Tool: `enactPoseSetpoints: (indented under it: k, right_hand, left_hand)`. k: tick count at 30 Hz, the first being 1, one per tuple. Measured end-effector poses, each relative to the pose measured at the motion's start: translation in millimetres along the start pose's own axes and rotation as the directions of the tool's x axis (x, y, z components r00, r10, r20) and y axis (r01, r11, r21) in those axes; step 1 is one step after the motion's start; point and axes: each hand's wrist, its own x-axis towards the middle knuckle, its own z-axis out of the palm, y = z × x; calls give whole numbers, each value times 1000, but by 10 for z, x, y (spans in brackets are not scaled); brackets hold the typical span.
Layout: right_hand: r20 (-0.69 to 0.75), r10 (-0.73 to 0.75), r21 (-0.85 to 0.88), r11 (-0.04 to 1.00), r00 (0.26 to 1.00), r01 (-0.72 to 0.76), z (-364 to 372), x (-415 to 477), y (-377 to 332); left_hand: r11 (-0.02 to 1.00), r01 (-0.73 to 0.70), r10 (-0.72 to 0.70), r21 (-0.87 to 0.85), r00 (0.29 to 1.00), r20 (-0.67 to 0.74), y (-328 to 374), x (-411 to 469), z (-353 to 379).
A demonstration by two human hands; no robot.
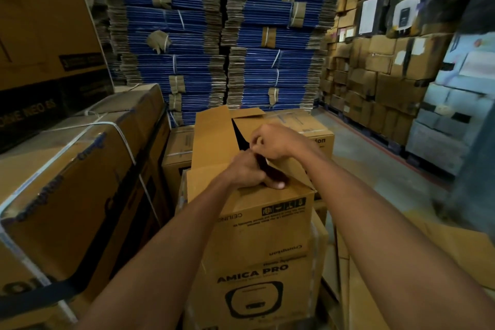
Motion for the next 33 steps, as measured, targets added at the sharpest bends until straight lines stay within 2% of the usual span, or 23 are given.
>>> enactPoseSetpoints:
  k: [3,6,11,17,20,25,27,28,29,31,33]
  right_hand:
    - [-2,16,44,999,1000,-16,-198,6,55]
    - [23,51,69,996,998,-53,-357,-11,78]
    - [206,78,192,974,976,-118,-508,35,175]
    - [173,25,169,984,985,-54,-559,39,296]
    - [197,8,177,983,980,-44,-561,28,346]
    - [157,-10,224,974,988,-26,-567,-27,396]
    - [203,-10,217,976,979,-35,-454,-23,350]
    - [228,-10,167,986,974,-29,-360,-7,310]
    - [244,-19,94,996,970,-4,-260,10,264]
    - [280,-76,-8,997,957,81,-86,9,167]
    - [350,-125,24,992,928,125,37,-43,146]
  left_hand:
    - [991,-58,72,122,991,-116,152,-165,-138]
    - [965,-95,161,246,951,-264,246,-340,-198]
    - [913,-122,294,390,858,-421,349,-653,-146]
    - [807,-111,483,580,689,-541,413,-845,-32]
    - [769,-108,547,631,623,-560,443,-921,56]
    - [701,-132,642,701,546,-539,426,-1033,140]
    - [602,-221,750,767,484,-450,542,-1118,260]
    - [535,-260,804,804,450,-389,621,-1169,353]
    - [511,-259,820,820,435,-373,695,-1224,442]
    - [565,-178,768,806,471,-435,747,-1295,553]
    - [621,-69,693,781,513,-506,663,-1347,543]
